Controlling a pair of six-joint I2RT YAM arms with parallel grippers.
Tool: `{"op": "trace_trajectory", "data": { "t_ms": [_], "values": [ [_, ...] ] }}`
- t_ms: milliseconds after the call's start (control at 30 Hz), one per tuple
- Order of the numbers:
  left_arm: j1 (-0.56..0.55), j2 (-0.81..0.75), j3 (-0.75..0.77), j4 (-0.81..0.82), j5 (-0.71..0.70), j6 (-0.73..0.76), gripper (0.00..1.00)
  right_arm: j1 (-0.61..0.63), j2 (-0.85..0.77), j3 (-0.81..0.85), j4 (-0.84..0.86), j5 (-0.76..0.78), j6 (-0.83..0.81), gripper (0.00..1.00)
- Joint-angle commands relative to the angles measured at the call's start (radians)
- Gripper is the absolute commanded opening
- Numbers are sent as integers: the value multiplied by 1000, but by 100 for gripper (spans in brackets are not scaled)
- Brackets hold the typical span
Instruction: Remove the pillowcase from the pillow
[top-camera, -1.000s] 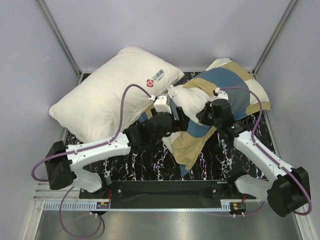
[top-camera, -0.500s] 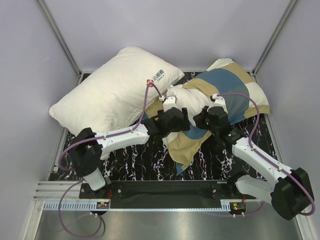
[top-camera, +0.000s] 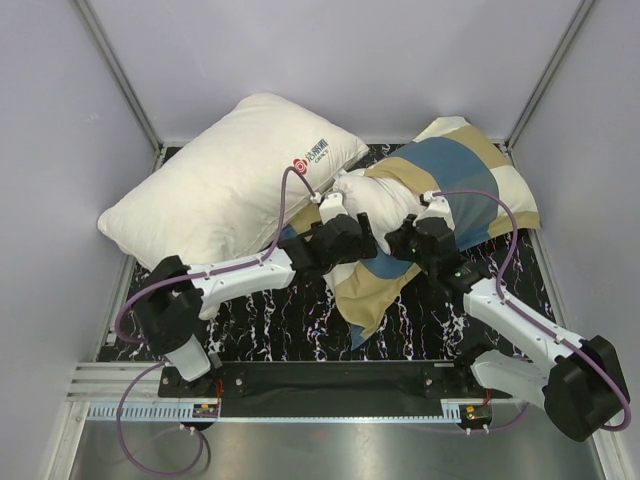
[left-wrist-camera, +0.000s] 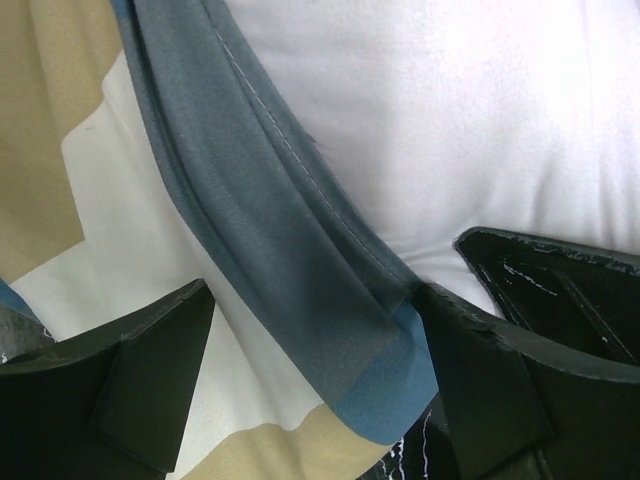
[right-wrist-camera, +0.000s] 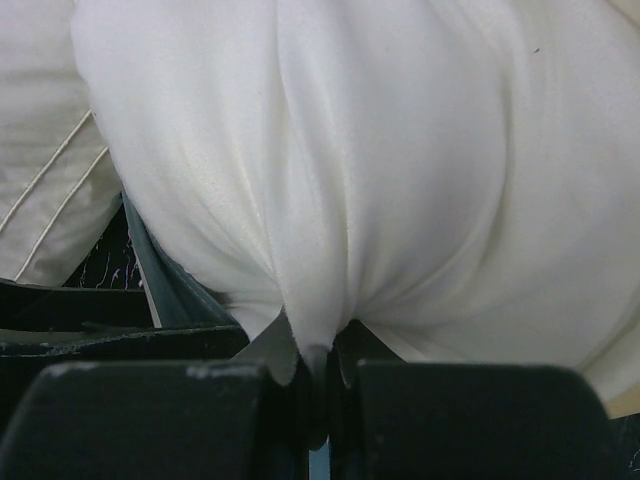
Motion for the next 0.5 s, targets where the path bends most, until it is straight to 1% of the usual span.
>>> {"op": "trace_trajectory", "data": {
  "t_ms": [0, 200, 467],
  "values": [
    [30, -49, -25, 112, -60, -44, 88, 27, -12, -3, 44, -27, -15, 0],
    [36, -42, 1, 111, -80, -44, 88, 35, -1, -8, 44, -30, -17, 0],
    [56, 10, 37, 87, -42, -45, 89, 39, 8, -11, 46, -32, -18, 0]
  ]
}}
